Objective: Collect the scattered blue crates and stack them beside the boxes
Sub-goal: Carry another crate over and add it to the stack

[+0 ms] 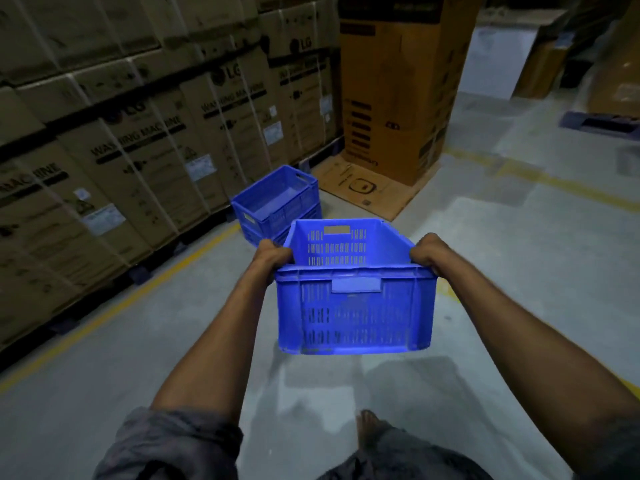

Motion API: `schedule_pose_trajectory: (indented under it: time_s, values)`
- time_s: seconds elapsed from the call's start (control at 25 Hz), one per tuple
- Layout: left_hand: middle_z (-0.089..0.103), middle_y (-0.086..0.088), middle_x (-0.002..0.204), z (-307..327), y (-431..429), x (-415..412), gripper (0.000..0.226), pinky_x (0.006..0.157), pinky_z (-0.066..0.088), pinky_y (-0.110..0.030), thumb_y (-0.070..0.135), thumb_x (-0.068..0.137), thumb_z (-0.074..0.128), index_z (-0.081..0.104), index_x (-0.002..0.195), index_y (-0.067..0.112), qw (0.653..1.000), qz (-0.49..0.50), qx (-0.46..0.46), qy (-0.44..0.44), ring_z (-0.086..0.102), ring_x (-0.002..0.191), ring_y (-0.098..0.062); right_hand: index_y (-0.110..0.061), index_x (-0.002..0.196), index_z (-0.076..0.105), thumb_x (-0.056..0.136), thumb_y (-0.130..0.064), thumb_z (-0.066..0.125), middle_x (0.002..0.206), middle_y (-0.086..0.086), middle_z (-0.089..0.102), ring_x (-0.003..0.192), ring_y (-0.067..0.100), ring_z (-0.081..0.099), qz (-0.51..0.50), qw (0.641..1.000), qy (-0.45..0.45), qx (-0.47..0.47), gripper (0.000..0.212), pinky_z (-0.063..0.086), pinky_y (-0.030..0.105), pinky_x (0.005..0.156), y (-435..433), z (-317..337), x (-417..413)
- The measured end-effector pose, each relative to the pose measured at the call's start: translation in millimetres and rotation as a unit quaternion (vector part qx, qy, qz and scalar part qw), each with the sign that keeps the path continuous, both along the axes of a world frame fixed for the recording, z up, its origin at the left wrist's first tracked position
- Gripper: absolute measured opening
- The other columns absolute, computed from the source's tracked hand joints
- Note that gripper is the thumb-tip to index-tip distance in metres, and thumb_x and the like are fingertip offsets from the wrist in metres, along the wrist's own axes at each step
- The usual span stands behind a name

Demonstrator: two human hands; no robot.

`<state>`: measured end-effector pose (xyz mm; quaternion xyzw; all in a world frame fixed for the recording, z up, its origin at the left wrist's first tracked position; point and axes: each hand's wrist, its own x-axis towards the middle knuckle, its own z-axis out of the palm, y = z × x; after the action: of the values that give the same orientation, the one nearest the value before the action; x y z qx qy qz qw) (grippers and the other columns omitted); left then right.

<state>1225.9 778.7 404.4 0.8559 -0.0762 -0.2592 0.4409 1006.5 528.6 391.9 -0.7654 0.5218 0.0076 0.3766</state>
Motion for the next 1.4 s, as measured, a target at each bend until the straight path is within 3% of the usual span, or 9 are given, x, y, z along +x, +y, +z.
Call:
schedule_pose_trajectory:
  time_s: [0.2, 0.4, 0.52, 0.72, 0.92, 1.04, 1.16, 1.28, 1.4]
  values:
    - [0.057, -0.011, 0.076, 40.5, -16.4, 108.4, 0.020, 0.041, 0.044, -0.022, -0.015, 0.079, 0.054, 0.060, 0.081, 0.004, 0.999, 0.034, -0.018, 0.013, 0.055, 0.060, -0.023, 0.005, 0.095, 0.061, 0.086, -0.005, 0.052, 0.096, 0.018, 0.061, 0.070, 0.025, 0.058, 0.072, 0.996, -0.052, 0.007, 0.016, 0.045, 0.036, 0.063, -40.4, 25.3, 154.8]
    - [0.062, -0.006, 0.071, 32.9, -10.9, 233.3, 0.031, 0.066, 0.054, -0.035, -0.015, 0.086, 0.048, 0.066, 0.077, 0.008, 0.999, 0.034, -0.019, 0.019, 0.059, 0.061, -0.021, -0.001, 0.096, 0.073, 0.080, -0.021, 0.060, 0.099, 0.017, 0.074, 0.083, 0.028, 0.070, 0.059, 0.996, -0.068, 0.027, 0.029, 0.059, 0.044, 0.074, -53.8, 11.4, 300.0]
    - [0.064, -0.011, 0.071, 7.8, -3.0, 317.6, 0.045, 0.044, 0.045, -0.020, -0.019, 0.079, 0.037, 0.072, 0.095, 0.006, 0.999, -0.029, 0.009, -0.009, 0.055, 0.050, -0.020, -0.010, 0.096, 0.074, 0.078, -0.027, 0.055, 0.100, 0.014, 0.074, 0.091, 0.033, 0.070, 0.020, 0.996, -0.079, -0.026, 0.031, 0.058, 0.039, 0.080, -29.6, 0.3, 370.2]
    - [0.060, -0.010, 0.067, -12.3, 4.2, 460.3, 0.054, 0.045, 0.036, -0.022, -0.007, 0.070, 0.038, 0.074, 0.098, 0.022, 0.995, -0.041, 0.053, -0.080, 0.048, 0.046, -0.023, -0.006, 0.104, 0.072, 0.088, -0.022, 0.055, 0.114, 0.022, 0.069, 0.105, 0.040, 0.065, 0.024, 0.994, -0.027, -0.103, 0.028, 0.052, 0.038, 0.084, 16.2, -8.6, 495.8]
    - [0.070, -0.019, 0.100, 7.1, -3.2, 594.0, 0.061, 0.075, 0.059, -0.042, -0.001, 0.068, 0.041, 0.070, 0.114, 0.026, 0.982, -0.090, 0.074, -0.146, 0.070, 0.086, -0.036, -0.009, 0.113, 0.071, 0.081, -0.017, 0.059, 0.122, 0.020, 0.067, 0.111, 0.038, 0.063, 0.011, 0.997, -0.017, -0.071, 0.035, 0.052, 0.038, 0.090, 40.4, -9.4, 593.7]
    - [0.069, -0.026, 0.097, 1.1, -19.0, 661.2, 0.063, 0.068, 0.057, -0.042, -0.002, 0.068, 0.039, 0.069, 0.115, 0.028, 0.976, -0.136, 0.075, -0.155, 0.069, 0.081, -0.039, -0.020, 0.135, 0.061, 0.082, -0.013, 0.059, 0.137, 0.014, 0.060, 0.124, 0.034, 0.057, -0.052, 0.996, -0.052, -0.046, 0.053, 0.047, 0.037, 0.101, 35.3, -11.9, 647.3]
    - [0.054, -0.015, 0.065, -14.7, -52.5, 729.0, 0.057, 0.044, 0.036, -0.028, -0.012, 0.074, 0.035, 0.072, 0.104, 0.020, 0.973, -0.195, 0.050, -0.117, 0.047, 0.040, -0.023, -0.023, 0.124, 0.068, 0.083, -0.011, 0.054, 0.133, 0.013, 0.063, 0.119, 0.036, 0.059, -0.108, 0.990, -0.074, -0.051, 0.044, 0.049, 0.038, 0.096, 8.7, -20.9, 704.5]
    - [0.059, -0.010, 0.074, -28.6, -91.3, 799.4, 0.053, 0.060, 0.044, -0.033, -0.018, 0.081, 0.056, 0.078, 0.078, 0.031, 0.971, -0.231, 0.030, -0.058, 0.052, 0.070, -0.021, -0.023, 0.104, 0.076, 0.082, -0.008, 0.054, 0.124, 0.011, 0.069, 0.112, 0.034, 0.063, -0.146, 0.984, -0.098, -0.035, 0.034, 0.052, 0.038, 0.091, -16.4, -43.3, 760.3]
    - [0.066, -0.008, 0.109, -38.2, -126.7, 862.5, 0.042, 0.063, 0.055, -0.027, -0.017, 0.079, 0.065, 0.075, 0.083, 0.024, 0.966, -0.255, 0.031, -0.027, 0.064, 0.085, -0.022, -0.022, 0.083, 0.078, 0.073, -0.033, 0.078, 0.101, 0.000, 0.077, 0.096, 0.024, 0.070, -0.153, 0.979, -0.133, 0.035, 0.014, 0.055, 0.037, 0.085, -35.5, -63.3, 813.5]
